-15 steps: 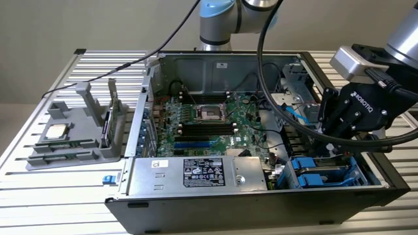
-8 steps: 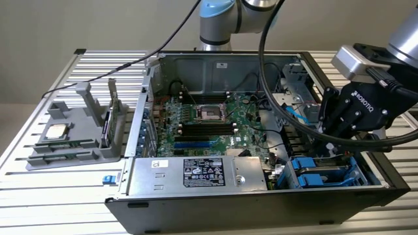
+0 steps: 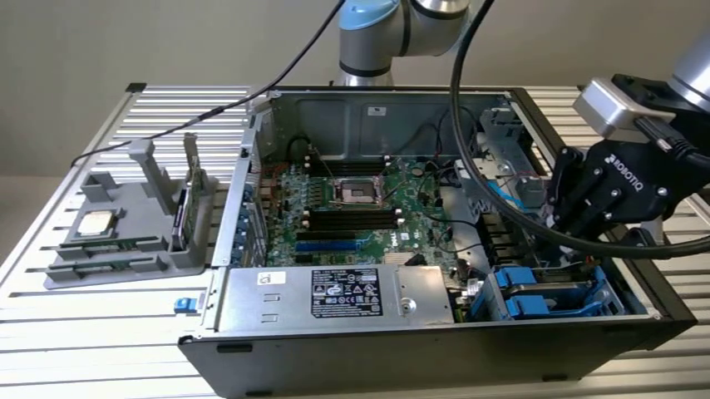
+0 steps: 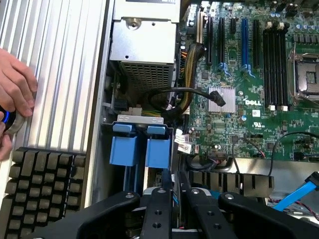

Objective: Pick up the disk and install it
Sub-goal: 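Insert the disk into the insertion slot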

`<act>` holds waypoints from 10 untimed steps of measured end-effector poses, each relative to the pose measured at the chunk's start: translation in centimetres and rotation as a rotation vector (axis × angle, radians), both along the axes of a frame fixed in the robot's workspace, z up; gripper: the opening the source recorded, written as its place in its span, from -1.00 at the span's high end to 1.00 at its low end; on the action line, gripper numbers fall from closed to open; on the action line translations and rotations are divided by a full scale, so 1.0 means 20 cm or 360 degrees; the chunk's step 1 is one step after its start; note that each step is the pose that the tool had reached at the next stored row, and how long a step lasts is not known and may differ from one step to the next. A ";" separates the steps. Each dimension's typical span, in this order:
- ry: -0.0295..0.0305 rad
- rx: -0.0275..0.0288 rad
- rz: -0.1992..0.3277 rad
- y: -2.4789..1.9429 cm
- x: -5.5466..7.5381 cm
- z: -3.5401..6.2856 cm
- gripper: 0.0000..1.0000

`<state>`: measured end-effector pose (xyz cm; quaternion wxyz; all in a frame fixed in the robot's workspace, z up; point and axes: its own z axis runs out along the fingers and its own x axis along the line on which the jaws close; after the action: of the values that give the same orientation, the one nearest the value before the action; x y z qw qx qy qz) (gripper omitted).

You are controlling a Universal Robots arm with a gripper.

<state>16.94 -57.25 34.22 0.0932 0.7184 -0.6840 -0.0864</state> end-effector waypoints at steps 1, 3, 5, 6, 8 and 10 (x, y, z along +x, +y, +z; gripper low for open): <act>0.00009 0.00063 0.0000 -0.004 0.00 0.000 0.63; 0.00021 0.00234 0.0000 -0.015 0.01 0.000 0.47; 0.00026 0.00427 0.0000 -0.026 0.01 0.000 0.36; 0.00029 0.00517 0.0000 -0.030 0.01 0.000 0.36; 0.00032 0.00721 0.0000 -0.037 0.02 0.000 0.12; 0.00032 0.01004 0.0000 -0.043 0.03 0.000 0.00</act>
<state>17.52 -58.11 34.22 0.0712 0.7209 -0.6808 -0.1087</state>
